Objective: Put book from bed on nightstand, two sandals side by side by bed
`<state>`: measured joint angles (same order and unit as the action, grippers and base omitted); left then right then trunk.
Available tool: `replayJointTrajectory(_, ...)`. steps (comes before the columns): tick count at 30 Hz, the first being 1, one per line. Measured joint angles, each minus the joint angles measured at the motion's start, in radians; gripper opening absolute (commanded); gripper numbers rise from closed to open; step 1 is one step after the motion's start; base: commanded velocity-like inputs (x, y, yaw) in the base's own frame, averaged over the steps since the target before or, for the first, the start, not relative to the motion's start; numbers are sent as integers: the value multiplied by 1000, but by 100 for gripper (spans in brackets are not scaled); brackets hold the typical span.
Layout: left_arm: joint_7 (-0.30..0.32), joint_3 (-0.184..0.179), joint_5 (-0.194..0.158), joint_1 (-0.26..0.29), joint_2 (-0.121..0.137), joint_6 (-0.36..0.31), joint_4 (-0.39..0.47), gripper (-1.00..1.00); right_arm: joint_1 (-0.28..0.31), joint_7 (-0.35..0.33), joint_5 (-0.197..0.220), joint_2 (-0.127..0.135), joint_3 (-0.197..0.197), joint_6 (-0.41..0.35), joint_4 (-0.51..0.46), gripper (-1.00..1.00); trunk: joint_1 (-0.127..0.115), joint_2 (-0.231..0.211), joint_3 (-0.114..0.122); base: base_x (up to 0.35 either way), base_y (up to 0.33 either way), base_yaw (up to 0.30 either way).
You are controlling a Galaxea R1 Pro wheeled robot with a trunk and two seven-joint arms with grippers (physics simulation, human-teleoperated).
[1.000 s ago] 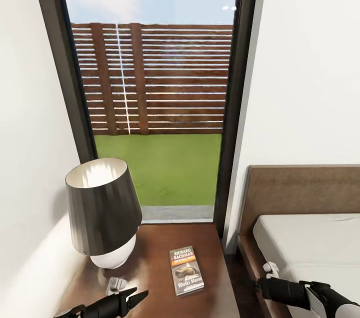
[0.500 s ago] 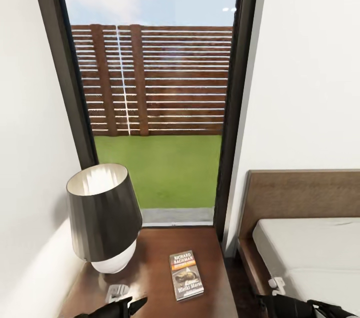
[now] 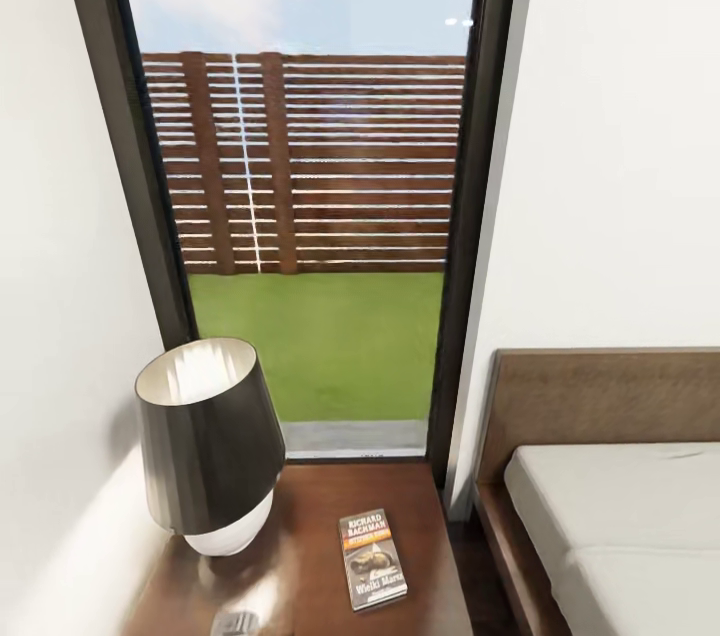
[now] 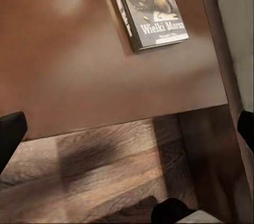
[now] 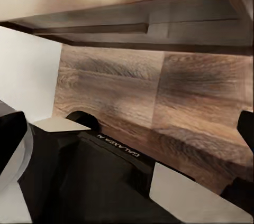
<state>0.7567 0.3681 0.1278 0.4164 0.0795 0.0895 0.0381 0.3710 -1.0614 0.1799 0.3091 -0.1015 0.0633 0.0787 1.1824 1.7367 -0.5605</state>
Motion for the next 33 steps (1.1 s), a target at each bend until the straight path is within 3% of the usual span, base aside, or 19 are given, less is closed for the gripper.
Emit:
replayJointTrajectory(2, -44, -9, 15, -1, 0, 6, -8, 100, -20, 66, 0, -1, 0, 0, 0, 100, -8, -14, 6, 0, 0, 0)
replayJointTrajectory(5, -121, -17, 46, -6, -2, 12, -14, 100, -45, 267, -1, -12, 1, -2, 0, 100, -19, -35, 16, 0, 0, 0)
replayJointTrajectory(6, -134, -18, 51, -7, -2, 13, -15, 100, -47, 302, -1, -16, 1, -3, 0, 100, -23, -42, 19, 0, 0, 0)
replayJointTrajectory(7, -171, -20, 69, -13, -3, 14, -16, 100, -51, 386, -2, -32, 1, -5, 0, 100, -27, -49, 22, 0, 0, 0)
replayJointTrajectory(9, -211, -23, 89, -23, -5, 15, -17, 100, -54, 442, -3, -55, 1, -6, 0, 100, -34, -63, 28, 0, 0, 0)
replayJointTrajectory(13, -289, -26, 136, -51, -7, 16, -17, 100, -70, 485, -3, -101, 0, -8, 0, 100, -50, -91, 41, 0, 0, 0)
replayJointTrajectory(17, -340, -25, 171, -71, -12, 16, -17, 100, -79, 498, -3, -119, 1, -12, 0, 100, -65, -119, 53, 0, 0, 0)
replayJointTrajectory(24, -483, -27, 188, -119, -19, 17, -17, 100, -82, 536, -1, -124, 2, -13, 0, 100, -92, -168, 75, 0, 0, 0)
replayJointTrajectory(33, -511, -24, 187, -127, -21, 19, -17, 100, -83, 561, -1, -125, 1, -12, -1, 100, -92, -168, 75, 0, 0, 0)
